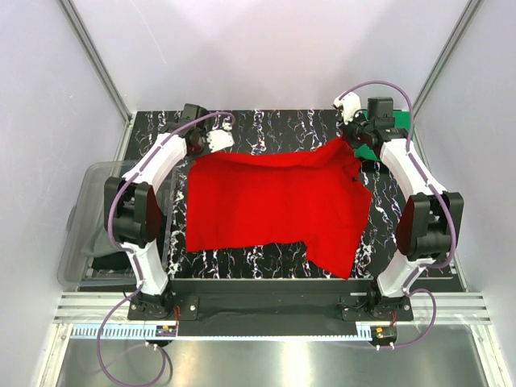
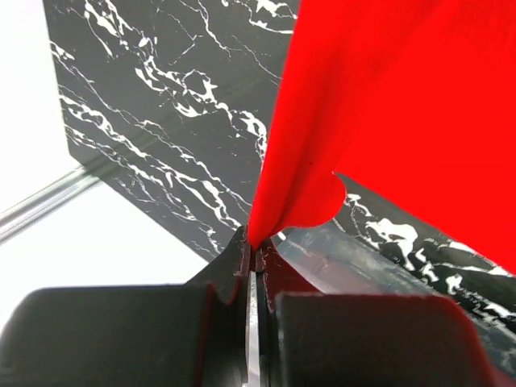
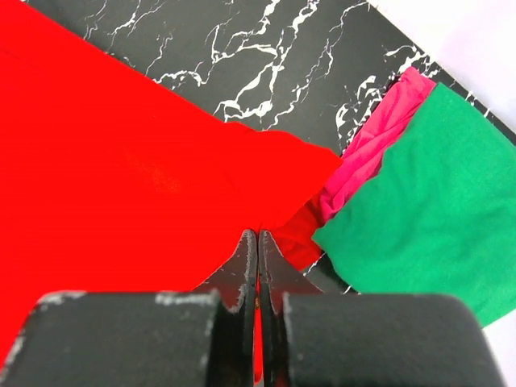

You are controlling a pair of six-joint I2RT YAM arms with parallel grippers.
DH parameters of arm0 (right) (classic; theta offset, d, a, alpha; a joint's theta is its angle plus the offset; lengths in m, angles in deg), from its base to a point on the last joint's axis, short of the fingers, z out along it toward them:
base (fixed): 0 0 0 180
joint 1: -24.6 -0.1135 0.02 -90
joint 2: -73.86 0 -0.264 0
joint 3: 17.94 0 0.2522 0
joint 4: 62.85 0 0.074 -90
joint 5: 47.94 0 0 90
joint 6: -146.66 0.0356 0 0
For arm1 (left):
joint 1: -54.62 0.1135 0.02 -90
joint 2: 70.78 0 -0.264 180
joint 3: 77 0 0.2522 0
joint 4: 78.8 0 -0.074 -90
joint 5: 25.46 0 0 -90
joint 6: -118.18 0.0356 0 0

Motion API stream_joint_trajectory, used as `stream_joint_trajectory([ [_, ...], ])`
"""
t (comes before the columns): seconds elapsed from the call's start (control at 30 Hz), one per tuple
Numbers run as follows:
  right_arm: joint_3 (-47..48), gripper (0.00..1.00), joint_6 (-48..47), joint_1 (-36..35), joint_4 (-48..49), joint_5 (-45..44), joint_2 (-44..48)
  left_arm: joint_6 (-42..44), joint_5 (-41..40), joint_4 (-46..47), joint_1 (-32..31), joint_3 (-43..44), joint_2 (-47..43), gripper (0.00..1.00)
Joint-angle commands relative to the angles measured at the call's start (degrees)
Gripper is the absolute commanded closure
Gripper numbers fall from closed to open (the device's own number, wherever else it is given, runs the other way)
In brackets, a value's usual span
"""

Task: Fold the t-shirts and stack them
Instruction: Fold the tshirt

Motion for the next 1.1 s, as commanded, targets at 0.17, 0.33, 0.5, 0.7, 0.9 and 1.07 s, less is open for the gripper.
stream_joint_trajectory([
  [0.17,-4.01,1.00,1.81,-0.63,-1.57,0.98,6.19,12.20,-0.77,1.17,0.42,-9.85,-7.72,1.00],
  [0.33,-7.27,1.00,2.95,-0.71,-3.07,2.03,8.82,13.88,-0.25,1.08,0.42,-12.15,-8.96,1.00],
  [0.5,-10.17,1.00,3.75,-0.80,-3.78,2.30,10.49,13.35,0.63,0.11,-0.28,-14.43,-9.66,1.00],
  [0.7,-12.63,1.00,5.06,-0.98,-5.27,3.44,12.16,12.91,0.72,-1.03,-0.98,-17.34,-10.62,1.00],
  [0.9,-14.22,1.00,5.50,-1.33,-6.50,3.44,12.60,11.95,-0.59,-2.70,-1.60,-17.60,-10.45,0.82],
  [1.07,-10.09,0.67,1.03,-1.24,-18.89,4.24,15.41,12.21,-2.09,-5.34,-1.25,-13.66,-14.92,0.63],
])
